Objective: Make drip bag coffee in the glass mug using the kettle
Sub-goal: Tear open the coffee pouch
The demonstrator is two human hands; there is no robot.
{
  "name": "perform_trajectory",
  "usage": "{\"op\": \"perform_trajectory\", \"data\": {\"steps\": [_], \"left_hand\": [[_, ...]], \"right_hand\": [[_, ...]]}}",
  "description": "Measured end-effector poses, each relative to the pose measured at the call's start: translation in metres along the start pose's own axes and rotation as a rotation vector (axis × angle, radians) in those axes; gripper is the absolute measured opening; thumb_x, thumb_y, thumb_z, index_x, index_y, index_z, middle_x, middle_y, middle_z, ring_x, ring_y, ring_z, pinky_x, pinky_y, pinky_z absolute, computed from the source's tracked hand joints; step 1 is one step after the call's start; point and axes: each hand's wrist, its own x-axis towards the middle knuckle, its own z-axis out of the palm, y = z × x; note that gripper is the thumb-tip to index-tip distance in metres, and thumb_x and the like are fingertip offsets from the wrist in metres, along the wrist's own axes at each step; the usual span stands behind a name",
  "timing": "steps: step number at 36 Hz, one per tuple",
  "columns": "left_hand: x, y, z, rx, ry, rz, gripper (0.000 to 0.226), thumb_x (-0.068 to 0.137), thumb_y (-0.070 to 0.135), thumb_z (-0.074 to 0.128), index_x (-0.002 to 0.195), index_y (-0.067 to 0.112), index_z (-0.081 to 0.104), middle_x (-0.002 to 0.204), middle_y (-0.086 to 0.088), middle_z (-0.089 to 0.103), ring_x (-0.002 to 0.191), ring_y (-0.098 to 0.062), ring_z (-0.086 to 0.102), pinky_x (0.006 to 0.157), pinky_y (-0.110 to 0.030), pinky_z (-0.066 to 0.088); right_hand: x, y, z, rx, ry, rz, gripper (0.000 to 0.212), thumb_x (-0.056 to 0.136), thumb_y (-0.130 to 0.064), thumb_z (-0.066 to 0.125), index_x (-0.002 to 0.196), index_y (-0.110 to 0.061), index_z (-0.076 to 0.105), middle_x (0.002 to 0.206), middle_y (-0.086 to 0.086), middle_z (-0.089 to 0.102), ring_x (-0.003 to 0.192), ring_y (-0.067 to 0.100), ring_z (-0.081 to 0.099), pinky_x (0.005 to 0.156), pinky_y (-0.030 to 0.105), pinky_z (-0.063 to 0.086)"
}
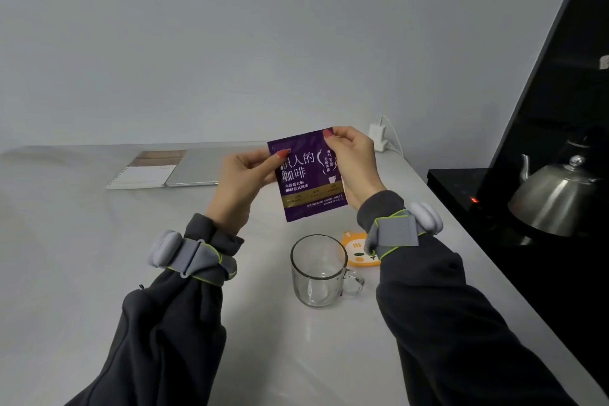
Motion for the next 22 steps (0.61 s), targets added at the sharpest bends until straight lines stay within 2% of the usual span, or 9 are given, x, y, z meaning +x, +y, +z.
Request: {"op": "perform_trajectory", "data": {"steps": [3,6,9,10,12,15,17,22], "left_hand": [[-0.0001,-0.0007,0.0012,-0.03,-0.002,-0.016,0.014,0.09,0.012,0.059,0.095,0.004,0.069,0.082,-0.001,0.075,0.076,-0.011,0.069,0.07,-0.02,0.054],[0.0004,0.0001,0.0021,-0.032,-0.009,-0.018,0.014,0.091,0.011,0.058,0.096,0.004,0.069,0.079,0.001,0.075,0.072,-0.008,0.069,0.067,-0.018,0.053],[-0.0001,0.0014,0.0031,-0.013,-0.027,-0.036,0.018,0.091,0.014,0.057,0.101,0.002,0.068,0.081,-0.001,0.074,0.071,-0.009,0.068,0.065,-0.017,0.053],[-0.0001,0.0019,0.0032,-0.004,-0.032,-0.043,0.019,0.092,0.015,0.057,0.101,0.003,0.068,0.081,-0.002,0.074,0.072,-0.009,0.069,0.064,-0.017,0.053],[0.0005,0.0024,0.004,0.008,-0.041,-0.051,0.018,0.092,0.016,0.056,0.098,0.005,0.068,0.081,-0.001,0.074,0.074,-0.01,0.069,0.064,-0.017,0.053],[0.0009,0.0027,0.0042,0.009,-0.042,-0.038,0.016,0.093,0.015,0.055,0.092,0.007,0.069,0.078,0.001,0.074,0.072,-0.008,0.068,0.065,-0.017,0.054],[0.0011,0.0022,0.0035,0.005,-0.034,-0.03,0.016,0.092,0.015,0.056,0.093,0.006,0.07,0.078,0.0,0.074,0.072,-0.009,0.068,0.064,-0.017,0.053],[0.0018,-0.0003,0.0018,0.004,0.053,-0.041,0.02,0.087,0.018,0.063,0.094,0.001,0.07,0.075,-0.005,0.073,0.065,-0.012,0.067,0.059,-0.019,0.053]], "right_hand": [[0.0008,-0.0004,-0.0013,-0.051,-0.009,-0.007,0.007,0.092,-0.015,0.055,0.097,-0.015,0.06,0.099,0.012,0.068,0.096,0.032,0.066,0.086,0.045,0.053],[-0.0016,-0.0027,-0.0007,-0.106,-0.044,-0.069,0.017,0.089,-0.011,0.057,0.101,-0.023,0.059,0.104,0.011,0.066,0.093,0.028,0.065,0.08,0.041,0.055],[-0.0026,-0.0031,-0.0005,-0.264,-0.084,-0.199,0.024,0.088,-0.02,0.062,0.111,-0.028,0.062,0.11,-0.003,0.06,0.105,0.016,0.059,0.082,0.038,0.057],[-0.0029,-0.0033,0.0,-0.325,-0.1,-0.241,0.023,0.088,-0.024,0.064,0.11,-0.03,0.065,0.108,-0.01,0.058,0.106,0.013,0.057,0.085,0.039,0.056],[-0.0043,-0.0042,0.002,-0.445,-0.127,-0.317,0.015,0.085,-0.031,0.067,0.099,-0.033,0.07,0.101,-0.018,0.057,0.102,0.01,0.058,0.091,0.043,0.051],[-0.005,-0.0052,0.0048,-0.558,-0.135,-0.377,0.01,0.084,-0.034,0.067,0.092,-0.033,0.073,0.093,-0.014,0.062,0.095,0.009,0.06,0.096,0.046,0.043],[-0.0032,-0.0041,0.0036,-0.614,-0.106,-0.404,0.01,0.084,-0.037,0.067,0.089,-0.032,0.073,0.089,-0.014,0.062,0.092,0.007,0.057,0.099,0.043,0.034],[-0.0019,-0.0016,0.0017,-0.7,-0.095,-0.445,0.01,0.085,-0.038,0.065,0.09,-0.033,0.072,0.087,-0.015,0.062,0.084,0.006,0.054,0.089,0.034,0.024]]}}
